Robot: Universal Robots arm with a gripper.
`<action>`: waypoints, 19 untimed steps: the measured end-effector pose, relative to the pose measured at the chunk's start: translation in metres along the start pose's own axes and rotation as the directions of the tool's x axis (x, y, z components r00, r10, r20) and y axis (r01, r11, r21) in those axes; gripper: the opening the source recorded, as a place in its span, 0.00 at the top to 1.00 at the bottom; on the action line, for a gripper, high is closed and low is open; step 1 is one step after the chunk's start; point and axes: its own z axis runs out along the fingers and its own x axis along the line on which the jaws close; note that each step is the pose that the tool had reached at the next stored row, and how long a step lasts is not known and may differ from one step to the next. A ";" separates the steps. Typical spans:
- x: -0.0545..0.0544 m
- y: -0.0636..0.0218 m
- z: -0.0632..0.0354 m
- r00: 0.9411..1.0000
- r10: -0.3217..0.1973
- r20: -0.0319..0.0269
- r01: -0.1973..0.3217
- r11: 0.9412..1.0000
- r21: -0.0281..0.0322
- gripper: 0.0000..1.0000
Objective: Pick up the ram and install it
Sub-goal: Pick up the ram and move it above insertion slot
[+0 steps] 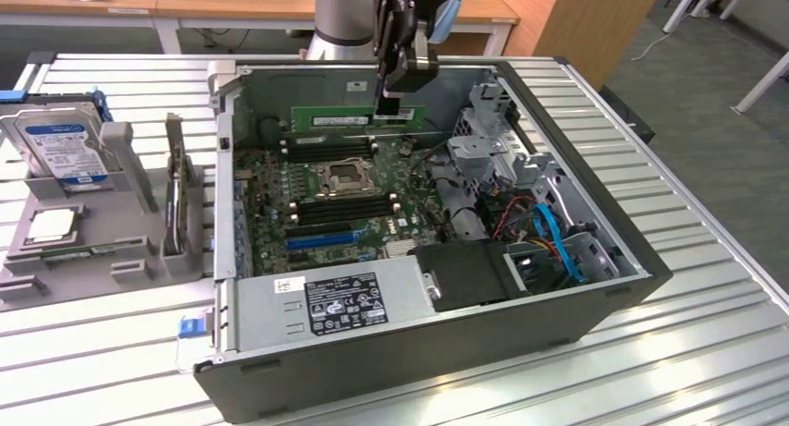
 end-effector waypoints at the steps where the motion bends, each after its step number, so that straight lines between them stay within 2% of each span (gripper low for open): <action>1: 0.000 0.0000 0.0000 1.000 0.000 0.000 0.000 1.000 0.000 0.89; 6: -0.004 0.0002 0.0003 1.000 0.000 0.000 0.000 1.000 0.000 0.89; 19: -0.023 0.0009 0.0023 1.000 0.000 0.001 0.000 1.000 0.000 0.89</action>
